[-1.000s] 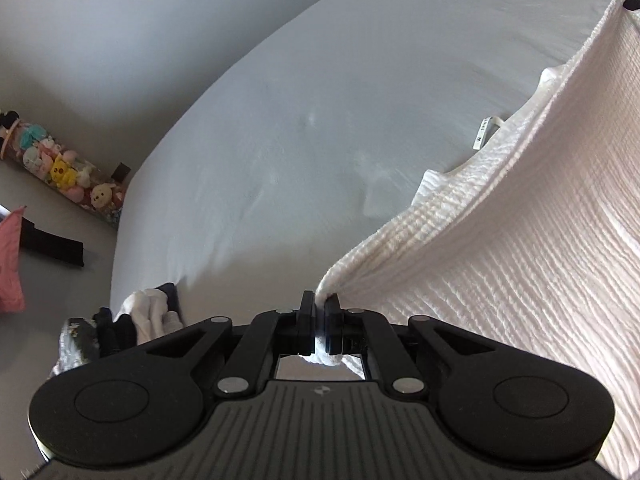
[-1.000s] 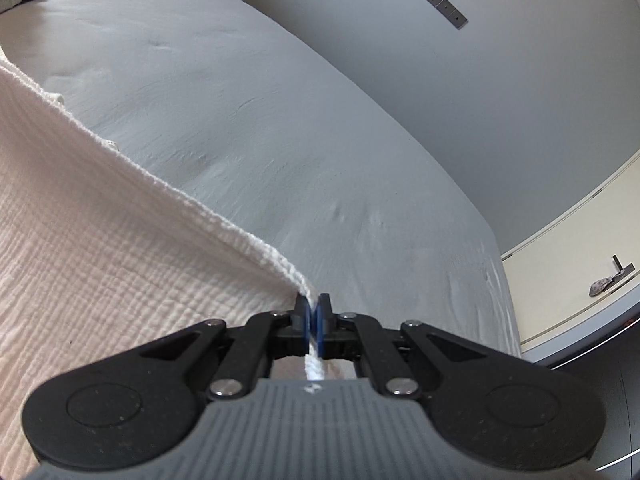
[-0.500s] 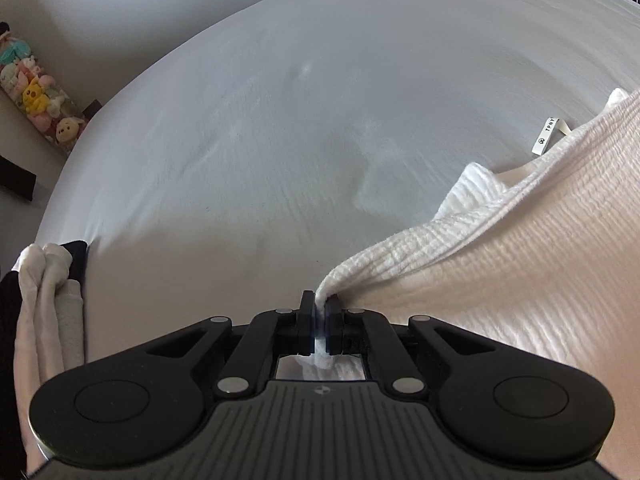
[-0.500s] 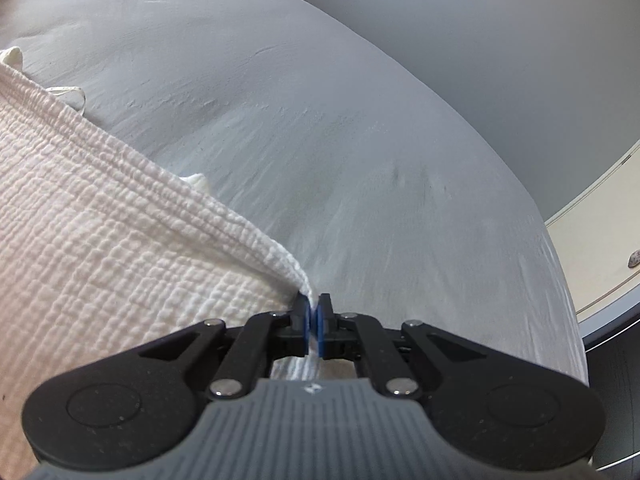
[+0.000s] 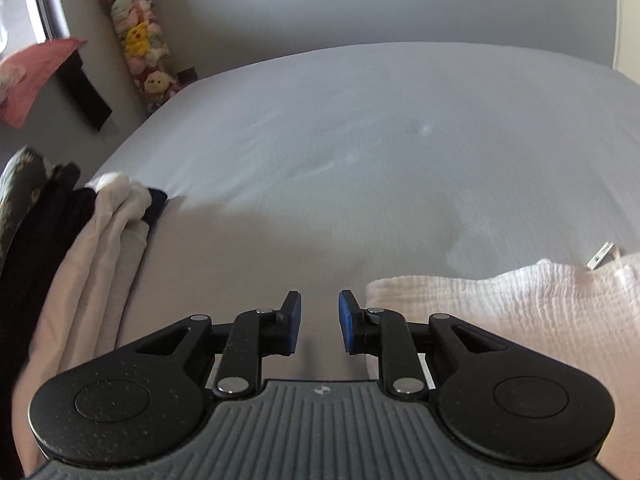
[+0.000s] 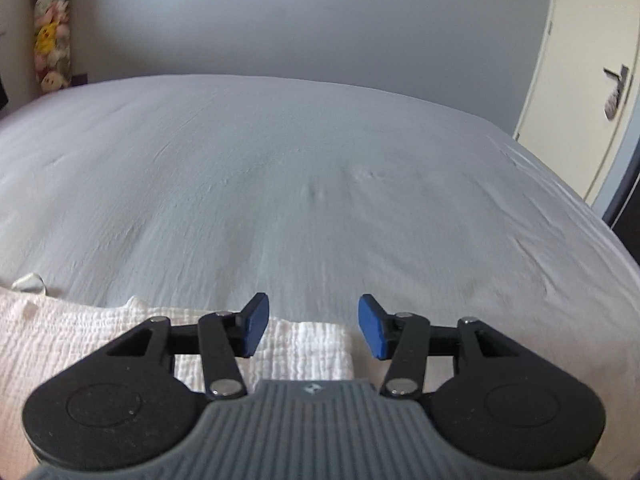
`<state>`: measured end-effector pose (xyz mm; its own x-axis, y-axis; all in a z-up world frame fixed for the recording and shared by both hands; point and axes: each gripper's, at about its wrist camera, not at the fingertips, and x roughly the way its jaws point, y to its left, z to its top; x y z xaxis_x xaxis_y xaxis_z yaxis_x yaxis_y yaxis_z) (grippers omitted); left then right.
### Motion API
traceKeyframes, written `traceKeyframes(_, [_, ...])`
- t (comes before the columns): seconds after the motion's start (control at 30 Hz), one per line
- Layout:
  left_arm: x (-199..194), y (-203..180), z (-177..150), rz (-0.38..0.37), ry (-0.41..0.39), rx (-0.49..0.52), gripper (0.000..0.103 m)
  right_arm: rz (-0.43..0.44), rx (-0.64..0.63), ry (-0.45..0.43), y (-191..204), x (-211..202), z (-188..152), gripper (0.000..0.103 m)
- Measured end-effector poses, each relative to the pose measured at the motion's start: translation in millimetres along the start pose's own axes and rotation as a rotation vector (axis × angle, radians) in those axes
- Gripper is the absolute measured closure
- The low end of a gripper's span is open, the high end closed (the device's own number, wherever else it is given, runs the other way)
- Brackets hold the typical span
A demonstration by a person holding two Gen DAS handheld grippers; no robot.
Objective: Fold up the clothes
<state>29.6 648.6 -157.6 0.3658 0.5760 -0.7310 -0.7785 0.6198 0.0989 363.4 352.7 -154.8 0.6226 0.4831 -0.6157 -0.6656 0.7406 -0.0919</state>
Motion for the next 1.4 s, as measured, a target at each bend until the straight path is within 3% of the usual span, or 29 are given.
traceKeyframes(0.1, [-27.3,15.1,-22.6,-0.041,0.011,-0.143,0.078,0.029,0.194,0.017,-31.7,-31.5,-21.7,0.051])
traceKeyframes(0.2, [-51.3,20.1,-53.5,-0.036,0.021,-0.207,0.077,0.052,0.338,0.037,-44.7,-62.5,-56.5,0.051])
traceKeyframes(0.3, [-73.5,28.6,-84.5,-0.032,0.055,-0.279,0.076,0.055,0.387,0.052,-38.2,-87.7,-90.3,0.051])
traceKeyframes(0.4, [-94.3,32.9,-107.9,-0.03,0.096,-0.309,0.063,0.042,0.415,0.059,-29.9,-117.4,-123.1,0.051])
traceKeyframes(0.5, [-119.2,36.5,-128.6,-0.023,0.084,-0.339,0.049,0.04,0.464,0.1,-32.7,-138.8,-145.2,0.051])
traceKeyframes(0.63, [-140.6,39.4,-152.8,-0.026,0.092,-0.404,0.045,0.07,0.512,0.131,-32.5,-158.7,-163.0,0.049])
traceKeyframes(0.73, [-151.1,38.6,-165.4,-0.015,0.113,-0.455,0.038,0.045,0.558,0.154,-39.7,-167.7,-176.9,0.044])
traceKeyframes(0.83, [-154.7,44.6,-179.1,-0.08,0.151,-0.572,0.035,0.043,0.666,0.162,-52.9,-175.5,-185.6,0.042])
traceKeyframes(1.0, [-142.3,51.5,-204.0,-0.188,0.236,-0.78,0.034,0.124,0.885,0.18,-77.9,-174.4,-207.2,0.04])
traceKeyframes(1.27, [-127.6,61.7,-215.8,-0.266,0.217,-0.937,0.033,0.229,1.03,0.186,-86.8,-162.2,-221.2,0.043])
traceKeyframes(1.3, [-126.6,61.0,-215.2,-0.266,0.214,-0.934,0.035,0.237,1.028,0.185,-85.1,-160.4,-220.7,0.047])
traceKeyframes(1.37, [-126.0,56.7,-211.1,-0.249,0.212,-0.897,0.044,0.255,1.033,0.189,-82.6,-155.1,-220.4,0.063])
traceKeyframes(1.4, [-125.3,54.5,-208.7,-0.244,0.208,-0.874,0.058,0.266,1.045,0.19,-82.5,-153.0,-220.7,0.068])
